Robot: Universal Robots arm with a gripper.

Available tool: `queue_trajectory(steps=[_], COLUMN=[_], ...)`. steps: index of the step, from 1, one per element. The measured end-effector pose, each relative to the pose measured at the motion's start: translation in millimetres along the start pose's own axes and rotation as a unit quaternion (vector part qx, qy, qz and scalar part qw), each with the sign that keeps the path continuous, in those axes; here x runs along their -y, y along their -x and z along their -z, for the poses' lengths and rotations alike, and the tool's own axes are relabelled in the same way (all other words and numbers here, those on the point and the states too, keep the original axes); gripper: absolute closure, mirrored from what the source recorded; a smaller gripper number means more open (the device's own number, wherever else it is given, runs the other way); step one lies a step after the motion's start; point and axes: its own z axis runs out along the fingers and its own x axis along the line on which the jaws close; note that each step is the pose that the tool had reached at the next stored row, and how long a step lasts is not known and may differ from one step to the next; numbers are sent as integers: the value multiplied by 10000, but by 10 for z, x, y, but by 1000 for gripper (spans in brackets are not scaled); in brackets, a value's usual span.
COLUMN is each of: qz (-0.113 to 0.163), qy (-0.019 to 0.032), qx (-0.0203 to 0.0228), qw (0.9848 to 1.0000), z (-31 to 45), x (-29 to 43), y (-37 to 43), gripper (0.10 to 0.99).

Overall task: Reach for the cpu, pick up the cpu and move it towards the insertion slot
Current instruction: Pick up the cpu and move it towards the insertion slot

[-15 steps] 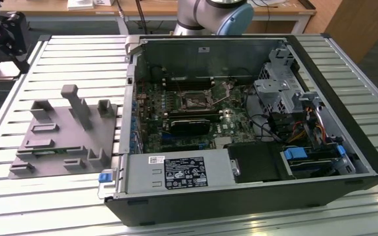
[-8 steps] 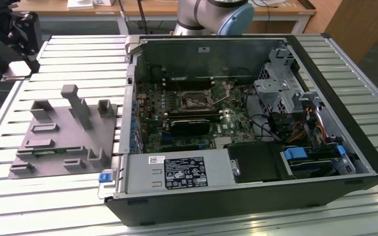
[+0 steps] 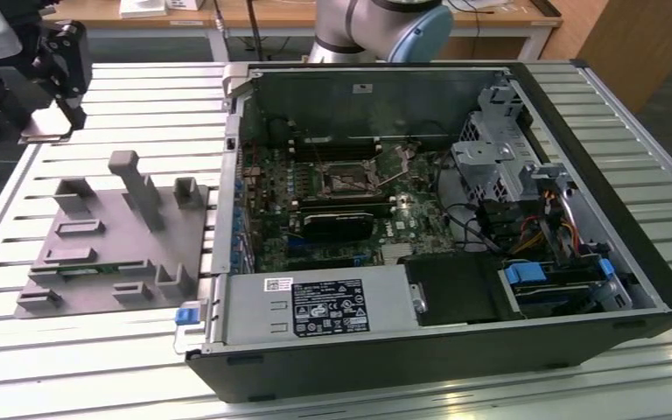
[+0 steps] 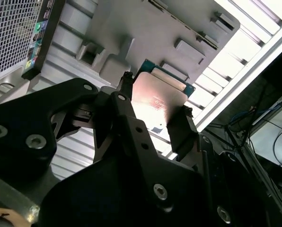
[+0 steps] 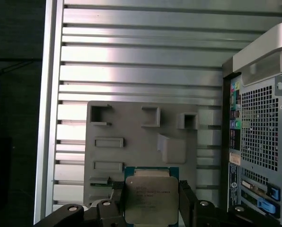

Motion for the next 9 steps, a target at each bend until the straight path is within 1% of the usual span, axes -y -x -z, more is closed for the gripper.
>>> queue_trajectory(steps=[9], qz=[0], qy=[0], qx=[0], qw=[10000], z=[0], x=[2], y=[146], gripper=[545])
